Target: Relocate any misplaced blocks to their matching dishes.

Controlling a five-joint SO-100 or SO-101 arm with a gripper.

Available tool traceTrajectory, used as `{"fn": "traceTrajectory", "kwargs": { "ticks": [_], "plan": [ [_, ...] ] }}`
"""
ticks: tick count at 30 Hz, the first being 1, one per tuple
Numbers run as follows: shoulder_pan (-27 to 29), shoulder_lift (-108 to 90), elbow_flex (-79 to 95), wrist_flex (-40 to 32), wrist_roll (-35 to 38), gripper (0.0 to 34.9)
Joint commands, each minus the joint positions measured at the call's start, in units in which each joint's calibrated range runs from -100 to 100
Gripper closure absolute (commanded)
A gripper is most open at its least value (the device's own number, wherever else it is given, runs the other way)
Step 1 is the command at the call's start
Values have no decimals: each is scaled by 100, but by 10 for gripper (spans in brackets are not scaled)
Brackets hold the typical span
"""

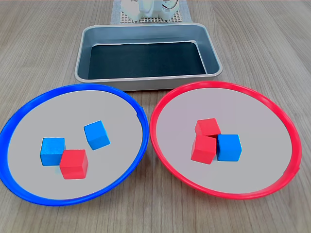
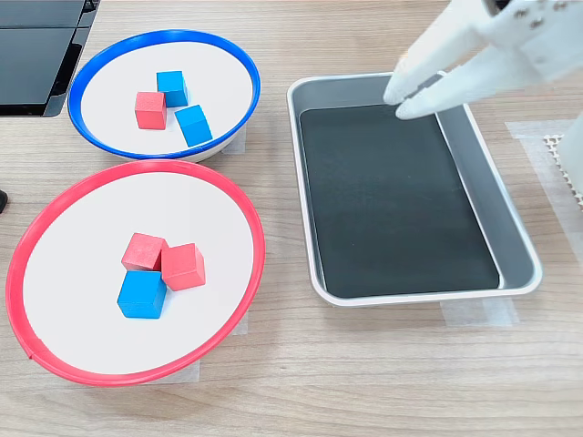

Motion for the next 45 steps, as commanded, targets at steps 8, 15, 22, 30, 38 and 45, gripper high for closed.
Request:
{"fn": "traceTrajectory", "kwargs": {
  "ticks": [8,15,22,30,38,45],
  "plan": [
    [-134,4231,-3760,-175,-357,346],
    [-153,6210,-5653,-431,-630,344],
    [-247,7489,-6946,-167,-923,283],
    [-614,8769,-8530,469,-1255,230],
    [-1170,9400,-9021,584,-1446,207],
    [-1433,9920,-9522,700,-1480,203]
  ]
}}
